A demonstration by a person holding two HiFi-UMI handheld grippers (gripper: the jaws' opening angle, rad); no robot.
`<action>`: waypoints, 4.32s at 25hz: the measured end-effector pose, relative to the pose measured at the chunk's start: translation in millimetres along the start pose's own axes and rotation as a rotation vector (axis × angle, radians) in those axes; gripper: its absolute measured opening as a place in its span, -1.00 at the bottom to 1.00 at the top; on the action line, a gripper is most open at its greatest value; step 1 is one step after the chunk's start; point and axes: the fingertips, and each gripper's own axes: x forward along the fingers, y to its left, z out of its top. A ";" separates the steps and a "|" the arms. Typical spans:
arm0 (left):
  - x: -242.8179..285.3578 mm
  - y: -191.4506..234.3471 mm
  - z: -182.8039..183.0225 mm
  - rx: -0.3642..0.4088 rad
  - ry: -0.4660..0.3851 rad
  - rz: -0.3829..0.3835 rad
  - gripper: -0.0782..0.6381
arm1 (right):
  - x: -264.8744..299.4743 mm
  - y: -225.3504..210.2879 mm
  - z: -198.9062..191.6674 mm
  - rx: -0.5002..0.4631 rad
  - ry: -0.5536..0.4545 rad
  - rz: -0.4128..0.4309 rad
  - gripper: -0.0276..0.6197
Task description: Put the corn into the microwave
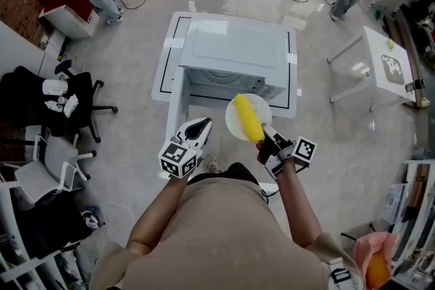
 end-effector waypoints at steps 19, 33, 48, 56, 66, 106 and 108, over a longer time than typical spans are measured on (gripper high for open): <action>36.0 48.5 1.6 -0.026 0.013 0.098 -0.77 | 74.0 -46.0 22.5 -0.033 0.094 -0.038 -0.86; 77.5 75.4 -23.2 -0.038 0.085 0.171 -0.77 | 132.6 -119.8 34.0 -0.018 0.107 -0.062 -0.86; 102.1 94.7 -43.8 0.010 0.113 0.219 -0.77 | 189.2 -191.9 47.0 -0.007 0.020 -0.073 -0.86; 113.4 107.5 -54.1 0.012 0.127 0.240 -0.77 | 210.8 -223.2 58.7 0.020 -0.045 -0.088 -0.86; 113.6 117.8 -58.2 -0.001 0.118 0.274 -0.77 | 233.8 -247.1 73.3 0.043 -0.101 -0.100 -0.86; 92.7 99.6 -70.8 -0.007 0.155 0.175 -0.77 | 244.1 -221.7 32.7 -1.208 0.103 -0.378 -0.05; 91.4 99.3 -70.1 -0.003 0.155 0.180 -0.77 | 247.8 -225.0 37.6 -1.261 0.105 -0.400 -0.06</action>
